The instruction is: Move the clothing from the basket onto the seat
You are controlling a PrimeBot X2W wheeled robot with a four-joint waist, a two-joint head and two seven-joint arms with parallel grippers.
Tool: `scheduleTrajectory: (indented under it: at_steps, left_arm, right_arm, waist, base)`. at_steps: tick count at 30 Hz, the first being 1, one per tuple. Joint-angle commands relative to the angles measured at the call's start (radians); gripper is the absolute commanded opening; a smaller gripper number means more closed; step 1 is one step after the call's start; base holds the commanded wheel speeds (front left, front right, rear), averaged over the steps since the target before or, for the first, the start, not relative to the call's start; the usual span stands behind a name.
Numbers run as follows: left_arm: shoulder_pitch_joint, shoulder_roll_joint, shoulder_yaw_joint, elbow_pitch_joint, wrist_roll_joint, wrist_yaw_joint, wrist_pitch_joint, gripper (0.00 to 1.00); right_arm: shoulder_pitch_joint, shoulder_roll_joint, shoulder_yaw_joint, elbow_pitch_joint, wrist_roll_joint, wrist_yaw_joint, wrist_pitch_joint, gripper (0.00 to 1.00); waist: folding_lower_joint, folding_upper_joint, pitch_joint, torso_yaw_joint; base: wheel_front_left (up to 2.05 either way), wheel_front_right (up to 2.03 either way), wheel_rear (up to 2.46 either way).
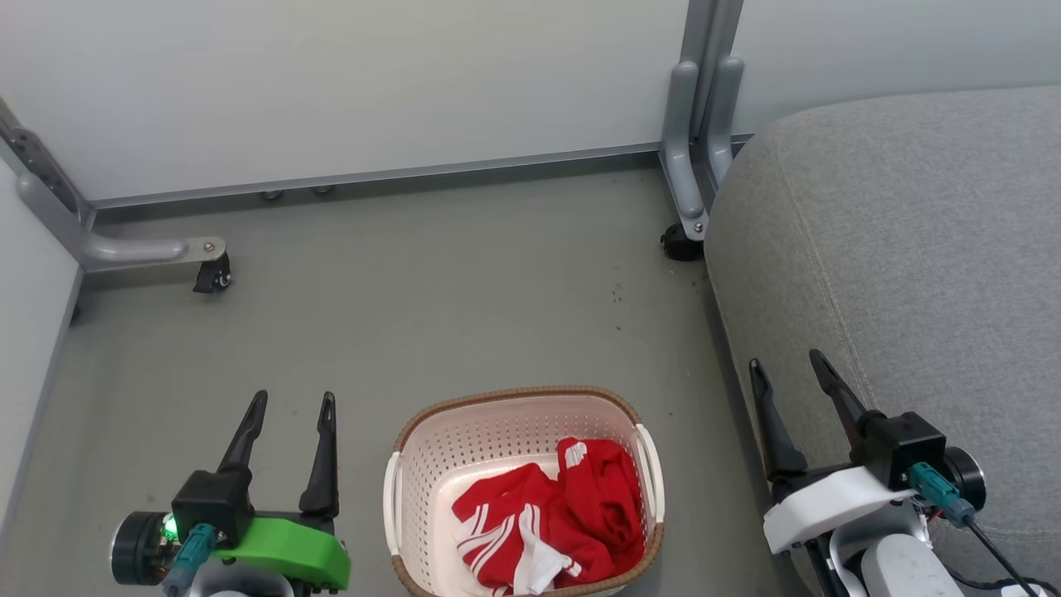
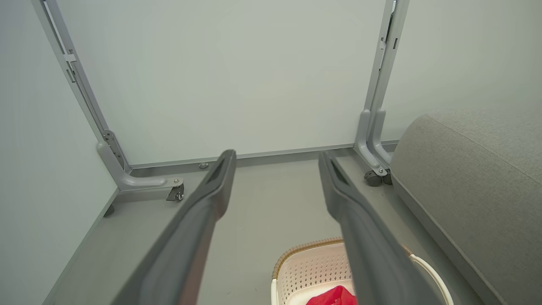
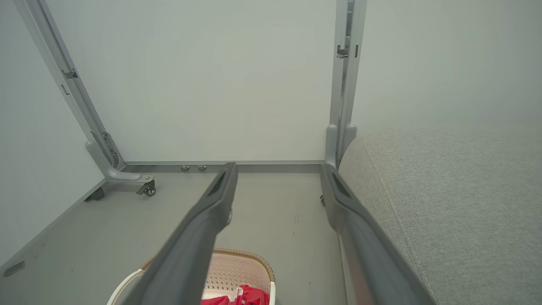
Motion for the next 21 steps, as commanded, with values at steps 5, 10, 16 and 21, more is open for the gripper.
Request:
scheduleTrajectory:
  at_steps: [5,10,16,21]
  left_arm:
    - [0.006,-0.005,0.011,0.007,-0.006,-0.003,-0.006,1.0]
    - [0.001,-0.008,0.015,0.011,-0.008,-0.003,-0.005,1.0]
    - [-0.034,-0.014,-0.018,0.025,0.007,-0.003,-0.005,1.0]
    - [-0.094,-0.018,-0.107,0.069,0.018,-0.003,-0.005,1.0]
  right_arm:
    - [0.001,-0.003,0.0,0.004,0.006,0.0,-0.005,1.0]
    - [-0.005,-0.003,-0.003,0.004,0.009,0.0,-0.005,1.0]
    - [-0.026,-0.003,-0.013,-0.008,0.001,0.0,-0.004,1.0]
    - [-0.065,-0.002,-0.022,-0.034,-0.005,0.0,-0.002,1.0]
  waist:
    - [0.0,0.0,0.003,-0.001]
    - [0.0,0.0,0.009,-0.003]
    - [0.0,0.0,0.041,-0.006]
    - [0.0,0.0,0.118,-0.008]
  base:
    - [0.0,0.0,0.0]
    - [0.0,0.0,0.0]
    - [0.0,0.0,0.0]
    - [0.0,0.0,0.0]
